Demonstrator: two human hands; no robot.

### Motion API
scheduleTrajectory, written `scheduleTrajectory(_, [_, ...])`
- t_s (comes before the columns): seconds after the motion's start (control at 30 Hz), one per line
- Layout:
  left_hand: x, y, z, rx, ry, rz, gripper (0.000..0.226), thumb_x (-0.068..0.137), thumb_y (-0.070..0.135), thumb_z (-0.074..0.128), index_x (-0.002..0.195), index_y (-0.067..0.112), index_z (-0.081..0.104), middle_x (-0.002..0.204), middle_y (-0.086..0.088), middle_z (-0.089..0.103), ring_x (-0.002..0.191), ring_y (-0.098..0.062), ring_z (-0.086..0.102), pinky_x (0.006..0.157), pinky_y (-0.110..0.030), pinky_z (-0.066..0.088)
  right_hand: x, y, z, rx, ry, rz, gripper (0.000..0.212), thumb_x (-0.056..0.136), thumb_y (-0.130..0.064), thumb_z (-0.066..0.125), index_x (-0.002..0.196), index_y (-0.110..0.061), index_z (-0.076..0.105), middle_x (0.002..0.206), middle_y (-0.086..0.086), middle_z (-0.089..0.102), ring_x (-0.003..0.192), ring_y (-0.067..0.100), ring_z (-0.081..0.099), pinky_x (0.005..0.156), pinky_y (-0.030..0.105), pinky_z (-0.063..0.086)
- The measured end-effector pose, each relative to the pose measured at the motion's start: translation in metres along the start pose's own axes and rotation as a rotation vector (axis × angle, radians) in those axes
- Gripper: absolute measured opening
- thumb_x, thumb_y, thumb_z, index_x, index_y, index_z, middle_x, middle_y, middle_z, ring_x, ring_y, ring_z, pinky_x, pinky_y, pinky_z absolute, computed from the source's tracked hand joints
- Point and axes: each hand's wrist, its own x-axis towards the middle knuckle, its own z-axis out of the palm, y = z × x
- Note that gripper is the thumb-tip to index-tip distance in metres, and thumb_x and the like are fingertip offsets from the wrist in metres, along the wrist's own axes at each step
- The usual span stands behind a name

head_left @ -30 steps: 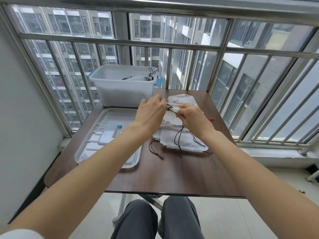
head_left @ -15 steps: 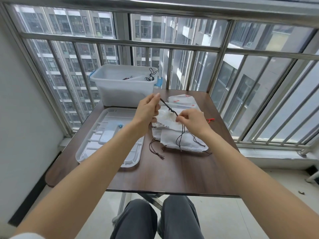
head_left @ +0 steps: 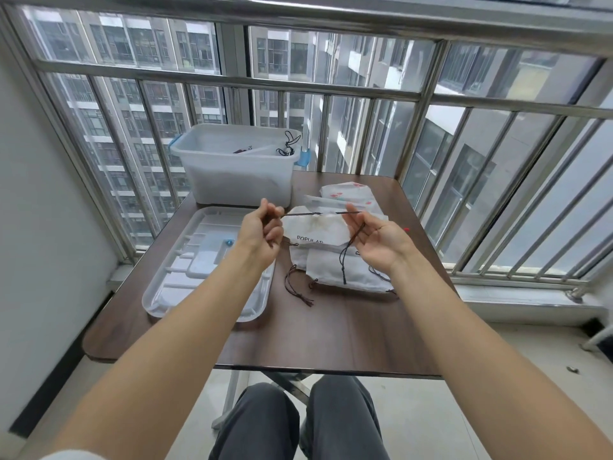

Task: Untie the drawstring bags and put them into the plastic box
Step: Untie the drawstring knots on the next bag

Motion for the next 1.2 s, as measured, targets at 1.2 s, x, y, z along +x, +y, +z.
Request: scheduleTrajectory(1.2, [-0.017,-0.008,0.004,1.522,-0.251,0.134,0.037,0.100,0.023,0.039,0.073,0.008,0.059,0.080,0.000,0.068,0.047,-0.014,0.029,0.036,-0.015,0.024,0.000,0.022,0.017,-0.933,-0.020,-0.439,0.020,0.087,-0.015,0.062,0.069,-0.008,0.064,0.047,-0.010,0.055,0.044,0.003,0.044,0.051,0.014,0.038])
